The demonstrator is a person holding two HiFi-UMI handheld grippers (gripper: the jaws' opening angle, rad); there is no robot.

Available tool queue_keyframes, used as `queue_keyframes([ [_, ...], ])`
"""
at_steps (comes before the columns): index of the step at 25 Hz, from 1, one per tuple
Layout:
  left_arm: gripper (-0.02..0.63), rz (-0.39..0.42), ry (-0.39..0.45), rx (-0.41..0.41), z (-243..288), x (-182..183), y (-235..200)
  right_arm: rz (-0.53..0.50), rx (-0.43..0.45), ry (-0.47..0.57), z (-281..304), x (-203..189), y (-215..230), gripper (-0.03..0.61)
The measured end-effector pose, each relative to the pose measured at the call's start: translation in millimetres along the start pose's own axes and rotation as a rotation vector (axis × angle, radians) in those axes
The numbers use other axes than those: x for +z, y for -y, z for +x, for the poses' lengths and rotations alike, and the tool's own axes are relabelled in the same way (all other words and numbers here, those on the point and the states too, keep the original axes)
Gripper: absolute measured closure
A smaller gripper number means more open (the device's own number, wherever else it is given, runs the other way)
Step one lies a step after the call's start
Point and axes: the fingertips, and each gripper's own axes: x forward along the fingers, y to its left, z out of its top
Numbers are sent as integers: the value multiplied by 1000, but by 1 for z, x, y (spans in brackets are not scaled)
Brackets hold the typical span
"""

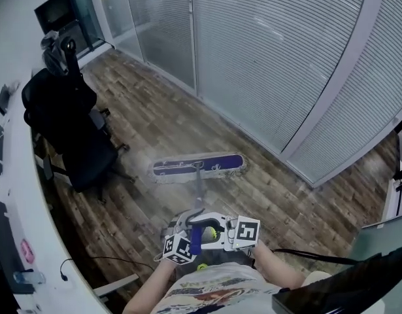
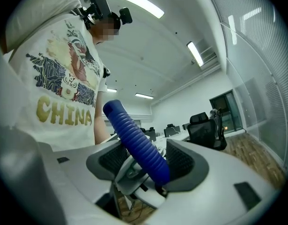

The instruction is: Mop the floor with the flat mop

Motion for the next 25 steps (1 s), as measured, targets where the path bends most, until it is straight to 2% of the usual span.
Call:
queue_keyframes([
  [3,532,-16,-15,20,37,6,-41,-35,37,8,-17,12,50,324],
  [8,532,-23,-47,39,106,16,-108,-10,68,25,-51,31,139,324],
  [13,532,-31,-62,69,168,26,-159,15,90,40,-86,44,210,324],
  [25,532,-15,-73,72,250,7,-273,22,79,53,-94,49,350,321],
])
